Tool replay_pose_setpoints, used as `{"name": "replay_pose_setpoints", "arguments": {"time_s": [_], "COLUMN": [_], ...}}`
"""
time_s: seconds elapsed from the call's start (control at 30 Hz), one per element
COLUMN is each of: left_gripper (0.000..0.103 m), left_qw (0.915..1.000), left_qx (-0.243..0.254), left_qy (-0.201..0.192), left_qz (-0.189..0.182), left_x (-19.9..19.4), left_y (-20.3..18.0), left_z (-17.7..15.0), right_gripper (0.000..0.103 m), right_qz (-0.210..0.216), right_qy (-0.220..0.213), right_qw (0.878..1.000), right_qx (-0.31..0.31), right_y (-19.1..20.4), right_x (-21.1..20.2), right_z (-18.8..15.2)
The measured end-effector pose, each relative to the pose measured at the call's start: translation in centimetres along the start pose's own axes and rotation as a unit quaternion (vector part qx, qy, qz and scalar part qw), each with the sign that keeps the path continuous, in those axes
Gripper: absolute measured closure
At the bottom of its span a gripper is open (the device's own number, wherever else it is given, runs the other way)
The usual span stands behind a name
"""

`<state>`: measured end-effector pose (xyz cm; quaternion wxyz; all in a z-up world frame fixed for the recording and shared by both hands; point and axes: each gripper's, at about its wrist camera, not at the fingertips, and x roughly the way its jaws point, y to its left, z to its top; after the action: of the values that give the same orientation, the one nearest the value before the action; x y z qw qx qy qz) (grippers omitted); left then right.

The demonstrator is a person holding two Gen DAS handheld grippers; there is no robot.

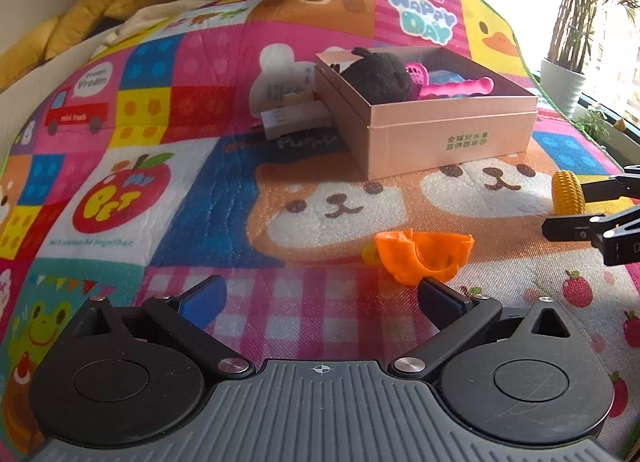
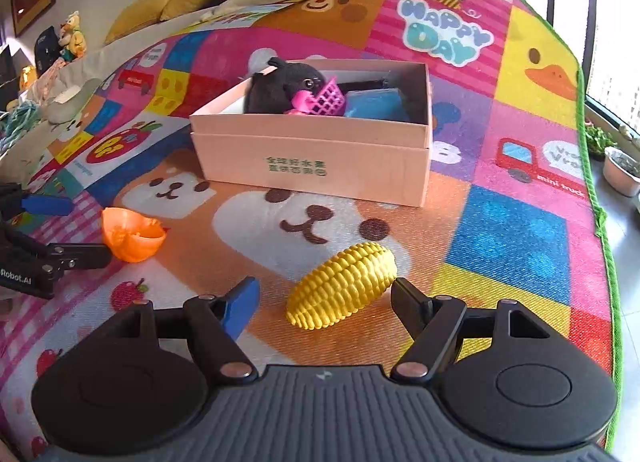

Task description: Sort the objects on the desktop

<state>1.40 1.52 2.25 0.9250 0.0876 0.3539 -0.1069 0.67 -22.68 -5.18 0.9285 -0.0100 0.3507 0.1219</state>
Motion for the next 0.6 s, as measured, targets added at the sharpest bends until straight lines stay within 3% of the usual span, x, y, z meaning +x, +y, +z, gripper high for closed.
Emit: {"name": "replay_pose_setpoints", "arguments": {"time_s": [0.13, 0.3, 0.6], "left_gripper": [0.000, 0.000, 0.000], "left_qw": [0.9997, 0.9951, 0.9965], "left_qx": [-0.004, 0.005, -0.010], "left_qy": [-0.011, -0.010, 0.008], "left_qz": [-0.023, -0.098, -0.083], "left_x": [-0.8, -1.3, 2.2], "left_y": [0.7, 0.2, -2.5], "left_z": [-0.3, -0.5, 0.8], "right_gripper": [0.020, 0.018, 0.016], "right_qz": [-0.007, -0.028, -0.035], "right_qy": [-0.025, -0.041, -0.042], "right_qw": [0.999, 0.999, 0.998], "right_qx": [-0.030, -0.018, -0.010], "right_y": [1.0, -0.1, -0.5], "right_x": [-0.8, -1.4, -1.2], "right_z": [-0.1, 0.1, -0.3]}}
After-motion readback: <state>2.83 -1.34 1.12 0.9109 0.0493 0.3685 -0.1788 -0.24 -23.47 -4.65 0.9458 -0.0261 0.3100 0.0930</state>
